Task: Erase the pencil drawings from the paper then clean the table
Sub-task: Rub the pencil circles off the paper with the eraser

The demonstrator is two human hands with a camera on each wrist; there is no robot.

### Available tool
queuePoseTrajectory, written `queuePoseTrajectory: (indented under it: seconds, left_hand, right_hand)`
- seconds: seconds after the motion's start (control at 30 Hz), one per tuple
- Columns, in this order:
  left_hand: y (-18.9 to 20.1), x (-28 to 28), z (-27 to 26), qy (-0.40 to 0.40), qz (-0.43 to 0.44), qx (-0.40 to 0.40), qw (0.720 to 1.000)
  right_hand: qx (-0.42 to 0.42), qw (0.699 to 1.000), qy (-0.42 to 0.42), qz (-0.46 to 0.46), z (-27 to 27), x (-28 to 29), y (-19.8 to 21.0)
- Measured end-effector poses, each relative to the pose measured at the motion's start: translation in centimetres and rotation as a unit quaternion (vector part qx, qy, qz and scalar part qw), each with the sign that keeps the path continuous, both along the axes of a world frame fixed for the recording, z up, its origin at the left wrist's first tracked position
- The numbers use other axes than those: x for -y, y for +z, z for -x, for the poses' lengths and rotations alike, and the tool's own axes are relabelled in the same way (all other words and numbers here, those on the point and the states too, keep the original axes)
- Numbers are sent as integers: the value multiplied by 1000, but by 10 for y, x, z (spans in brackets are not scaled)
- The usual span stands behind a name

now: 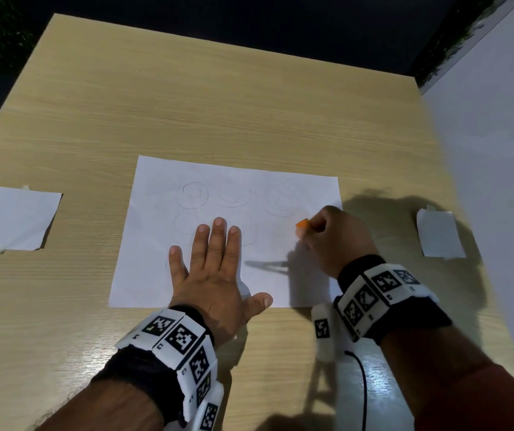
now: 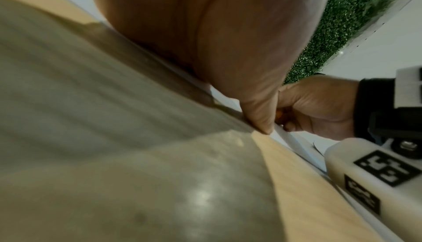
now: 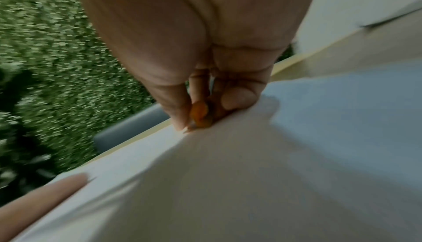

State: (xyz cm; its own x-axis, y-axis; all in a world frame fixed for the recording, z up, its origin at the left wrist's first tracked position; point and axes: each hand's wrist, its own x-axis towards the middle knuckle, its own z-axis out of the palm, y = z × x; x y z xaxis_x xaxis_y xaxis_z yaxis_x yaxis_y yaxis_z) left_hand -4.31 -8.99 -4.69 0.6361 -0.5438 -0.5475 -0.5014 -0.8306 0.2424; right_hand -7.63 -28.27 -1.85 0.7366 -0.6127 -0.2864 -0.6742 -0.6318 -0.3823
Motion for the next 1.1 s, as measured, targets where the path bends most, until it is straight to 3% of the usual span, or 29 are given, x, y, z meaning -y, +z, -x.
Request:
queuePoseTrajectory:
  seconds: [0.07,0.3,0.47,0.53,0.7,0.93,1.1]
  left_hand:
    - [2,0,0,1,-1,-3,1000]
    - [3,1,2,5,-4,-2,1000]
    - [4,0,0,0,-3,-6,1000]
    - [4,1,1,1,-4,-5,1000]
    - [3,2,1,7,-2,-4,1000]
    - [4,0,1,-1,0,-2,1000]
    - [-1,0,1,4,10,3,1000]
  right_hand:
    - [3,1000,-13,11,-1,5,2]
    - [17,993,89,-74,-11,-34,-4]
    - [-5,999,-11,32,-13,9,-1]
    - [4,999,-18,34,-13,7,2]
    - [-12,992,115,-44,-8,-36,-5]
    - [8,999,-36,12,-5,15,-2]
    - [-4,993,106,-45,17,-29,3]
